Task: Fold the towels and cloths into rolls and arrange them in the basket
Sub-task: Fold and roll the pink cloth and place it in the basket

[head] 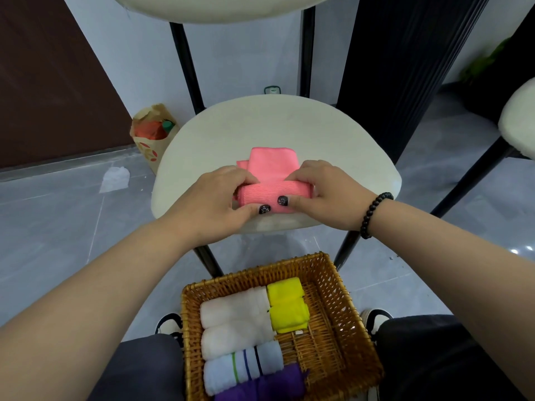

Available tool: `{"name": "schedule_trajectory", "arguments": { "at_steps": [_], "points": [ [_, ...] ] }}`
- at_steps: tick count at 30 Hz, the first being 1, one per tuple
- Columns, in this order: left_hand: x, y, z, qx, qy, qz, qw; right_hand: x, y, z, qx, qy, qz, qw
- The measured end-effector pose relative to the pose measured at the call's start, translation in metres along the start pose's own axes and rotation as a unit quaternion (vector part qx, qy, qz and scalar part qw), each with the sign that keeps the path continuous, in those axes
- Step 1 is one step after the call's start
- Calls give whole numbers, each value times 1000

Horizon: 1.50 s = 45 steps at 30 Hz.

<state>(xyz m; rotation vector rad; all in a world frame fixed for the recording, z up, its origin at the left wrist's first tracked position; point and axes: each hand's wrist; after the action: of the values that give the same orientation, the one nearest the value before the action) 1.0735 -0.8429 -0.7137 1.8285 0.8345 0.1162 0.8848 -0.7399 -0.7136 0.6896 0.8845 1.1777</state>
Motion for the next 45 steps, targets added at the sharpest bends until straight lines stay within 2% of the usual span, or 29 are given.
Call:
{"name": "schedule_trajectory", "arguments": {
  "at_steps": [8,11,13,17,23,26,31,34,36,40,42,45],
  "points": [
    [-3,0,2,88,100,14,991,6,-2,-5,11,54,-47,997],
    [-4,-1,3,112,122,10,986,3,-5,-3,21,47,-45,998],
    [-3,-1,2,98,112,9,989,1,-5,0,20,33,-21,999],
    [0,-1,0,14,30,-1,999,-1,-4,2,7,14,9,1000],
    [7,2,-2,-72,-35,12,997,-5,-3,3,-9,-19,43,999],
    [5,4,-2,-50,-19,24,998,-7,-1,3,2,-14,37,999],
    [-3,6,-3,5,47,51,998,-3,3,3,8,80,-58,995],
    [-5,6,-2,15,84,70,994,-2,3,1,38,92,-33,995],
    [-3,5,-2,15,97,51,994,-3,-1,1,53,92,-31,994],
    [6,4,-5,-51,29,-24,998,-7,-3,7,56,63,-15,996],
    [6,7,-4,-78,5,-22,997,-10,-2,10,40,34,0,999],
    [2,9,0,-57,26,-13,998,-16,3,14,32,-5,36,999]
  ]
}}
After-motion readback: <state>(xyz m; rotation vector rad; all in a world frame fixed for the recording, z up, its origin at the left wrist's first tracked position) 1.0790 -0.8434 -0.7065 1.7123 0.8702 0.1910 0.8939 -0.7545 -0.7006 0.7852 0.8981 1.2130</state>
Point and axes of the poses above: each hand's wrist, its own x-axis away from the middle knuckle, its own y-axis out of the back of the hand, z = x × y, and after that the axes turned 8 degrees about -z, right-handed
